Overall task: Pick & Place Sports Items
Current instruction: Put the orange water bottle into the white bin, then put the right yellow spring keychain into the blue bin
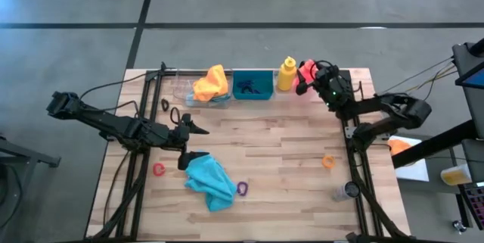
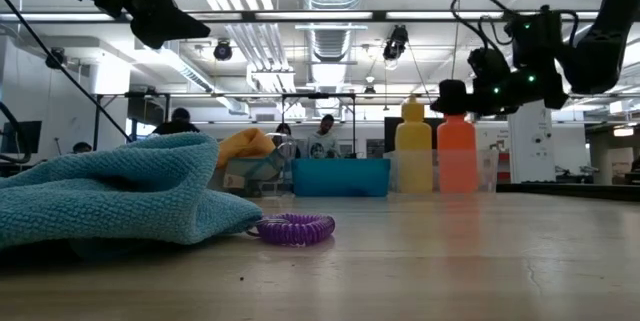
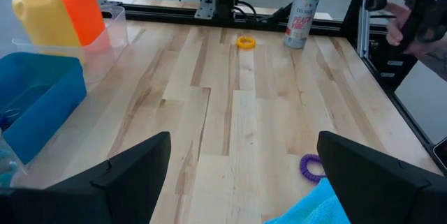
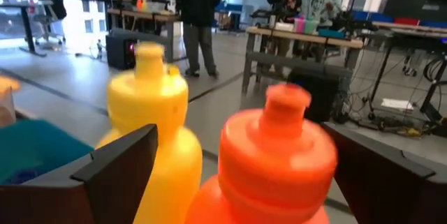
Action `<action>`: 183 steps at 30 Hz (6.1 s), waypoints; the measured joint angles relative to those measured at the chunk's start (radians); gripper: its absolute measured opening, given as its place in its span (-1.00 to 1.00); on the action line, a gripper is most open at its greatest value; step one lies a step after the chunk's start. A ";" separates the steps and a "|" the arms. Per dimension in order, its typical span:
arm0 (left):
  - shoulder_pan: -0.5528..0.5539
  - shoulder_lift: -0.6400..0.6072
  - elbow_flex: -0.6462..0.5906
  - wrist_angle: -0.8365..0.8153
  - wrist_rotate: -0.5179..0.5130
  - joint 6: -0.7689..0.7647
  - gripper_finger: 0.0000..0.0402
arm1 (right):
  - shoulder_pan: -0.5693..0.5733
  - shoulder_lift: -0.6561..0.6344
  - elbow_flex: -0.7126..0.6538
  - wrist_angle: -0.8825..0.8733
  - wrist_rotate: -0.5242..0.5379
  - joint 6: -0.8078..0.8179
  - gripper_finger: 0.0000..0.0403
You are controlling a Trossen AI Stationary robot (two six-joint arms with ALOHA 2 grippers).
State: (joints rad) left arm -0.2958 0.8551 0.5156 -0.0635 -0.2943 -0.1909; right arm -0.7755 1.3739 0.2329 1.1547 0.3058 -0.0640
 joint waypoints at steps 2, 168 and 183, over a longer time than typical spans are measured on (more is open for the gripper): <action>0.000 0.000 0.000 0.000 0.000 0.000 0.82 | 0.006 -0.034 0.000 -0.019 0.000 -0.013 0.94; 0.003 -0.001 -0.088 0.070 0.001 0.131 0.82 | 0.520 0.081 0.761 -1.329 -0.160 0.161 -0.95; 0.002 -0.001 -0.130 0.109 0.001 0.009 0.82 | 0.337 0.544 1.208 -1.488 -0.093 0.188 -0.94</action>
State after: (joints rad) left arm -0.2935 0.8543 0.3859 0.0455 -0.2936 -0.1822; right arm -0.4387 1.9180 1.4408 -0.3337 0.2126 0.1238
